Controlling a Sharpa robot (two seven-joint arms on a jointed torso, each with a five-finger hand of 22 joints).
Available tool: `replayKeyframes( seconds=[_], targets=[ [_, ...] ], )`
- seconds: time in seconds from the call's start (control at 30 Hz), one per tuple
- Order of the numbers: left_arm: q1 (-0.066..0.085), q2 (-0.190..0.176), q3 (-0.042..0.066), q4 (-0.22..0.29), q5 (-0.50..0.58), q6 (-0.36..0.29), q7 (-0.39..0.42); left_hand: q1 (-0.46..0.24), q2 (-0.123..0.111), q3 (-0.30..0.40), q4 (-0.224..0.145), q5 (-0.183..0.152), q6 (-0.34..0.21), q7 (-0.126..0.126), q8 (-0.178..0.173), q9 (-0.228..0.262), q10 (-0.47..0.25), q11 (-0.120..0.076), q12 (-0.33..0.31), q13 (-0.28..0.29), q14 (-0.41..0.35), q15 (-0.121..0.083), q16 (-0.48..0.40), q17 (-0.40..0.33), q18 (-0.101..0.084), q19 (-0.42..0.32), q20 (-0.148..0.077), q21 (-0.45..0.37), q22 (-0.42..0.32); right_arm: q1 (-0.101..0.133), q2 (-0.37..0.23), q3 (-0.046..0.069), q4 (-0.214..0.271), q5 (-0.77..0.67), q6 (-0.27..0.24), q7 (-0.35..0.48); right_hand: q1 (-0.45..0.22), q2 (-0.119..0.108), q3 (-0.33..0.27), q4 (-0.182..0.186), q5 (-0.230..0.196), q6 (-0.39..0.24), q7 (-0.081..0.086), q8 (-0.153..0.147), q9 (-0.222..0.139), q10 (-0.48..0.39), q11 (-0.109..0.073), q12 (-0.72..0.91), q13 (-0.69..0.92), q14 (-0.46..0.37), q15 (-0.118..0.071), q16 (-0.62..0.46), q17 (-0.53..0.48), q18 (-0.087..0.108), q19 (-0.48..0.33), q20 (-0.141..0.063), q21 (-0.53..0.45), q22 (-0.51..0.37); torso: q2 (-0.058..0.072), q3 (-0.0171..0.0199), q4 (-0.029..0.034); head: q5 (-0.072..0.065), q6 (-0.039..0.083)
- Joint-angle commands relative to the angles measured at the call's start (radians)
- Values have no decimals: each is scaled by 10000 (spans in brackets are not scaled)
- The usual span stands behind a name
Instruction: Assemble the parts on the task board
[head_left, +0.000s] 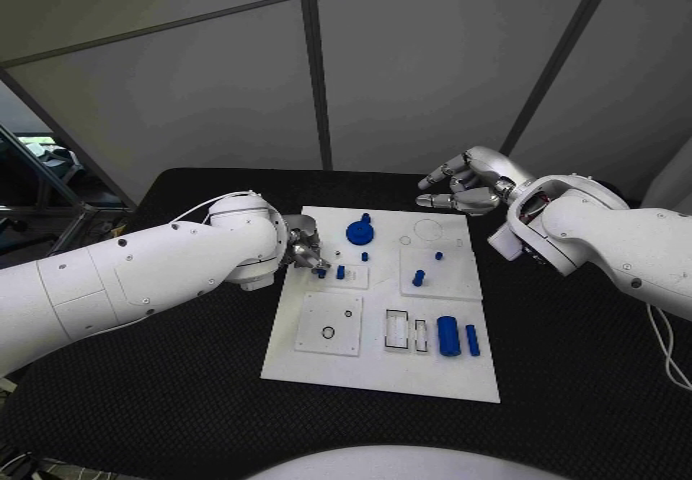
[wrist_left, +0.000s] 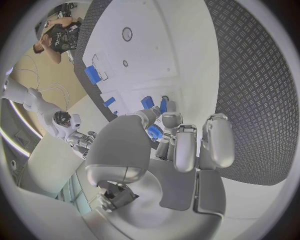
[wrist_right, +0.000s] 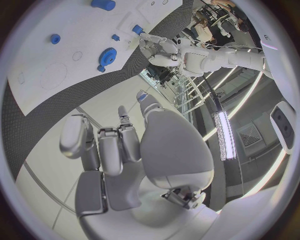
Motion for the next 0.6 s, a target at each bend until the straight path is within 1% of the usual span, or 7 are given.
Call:
replayKeyframes(
  seconds=[0.03,0.13,0.33,0.5,0.6],
  targets=[
    [-6,6,-28,-15,-85,180,-83,1,98,872,-818,30,7,-75,46,9,63,-27,65,4,649,-88,49,1645,12,96,6,50,603,17,4,5,-4,-9,71,43,-27,49,-1,80,-42,-40,-5,-59,3,-42,11,-31,860,752,-20,-34,1394,152,-73,-13,-56,-6,-4,4,-3,34,-22],
    [-7,1,-37,-13,-85,218,-83,1,98,872,-818,30,7,-75,46,9,63,-27,65,4,649,-88,49,1645,12,96,6,50,603,17,2,5,-7,-9,82,41,-27,49,-1,80,-42,-40,-5,-59,3,-42,11,-31,860,752,-20,-34,1394,152,-73,-13,-56,-6,-4,5,-9,41,-17],
    [-8,0,-47,-45,-85,316,-85,-9,90,889,-827,28,8,-78,54,11,77,-29,79,21,649,-89,48,1645,12,98,4,51,605,17,-3,5,-20,-9,125,34,-27,49,-1,80,-42,-40,-5,-59,3,-42,11,-31,860,752,-20,-34,1394,152,-73,-13,-56,-6,-7,-3,-3,29,-23],
    [-9,-13,-49,-58,-84,368,-87,-9,90,889,-827,28,8,-78,54,11,77,-29,79,21,649,-89,48,1645,12,98,4,51,605,17,-2,5,-26,-9,140,31,-27,49,-1,80,-42,-40,-5,-59,3,-42,11,-31,860,752,-20,-34,1394,152,-73,-13,-56,-6,-6,-3,-1,51,-31],
    [-9,-32,-51,-64,-84,378,-88,-15,79,910,-840,28,7,-80,62,14,79,-32,75,14,650,-91,49,1645,11,101,3,53,609,17,1,4,-29,-9,151,39,-27,49,-1,80,-42,-40,-5,-59,3,-42,11,-31,860,752,-20,-34,1394,152,-73,-13,-56,-6,-4,-5,-3,89,1]
  ],
)
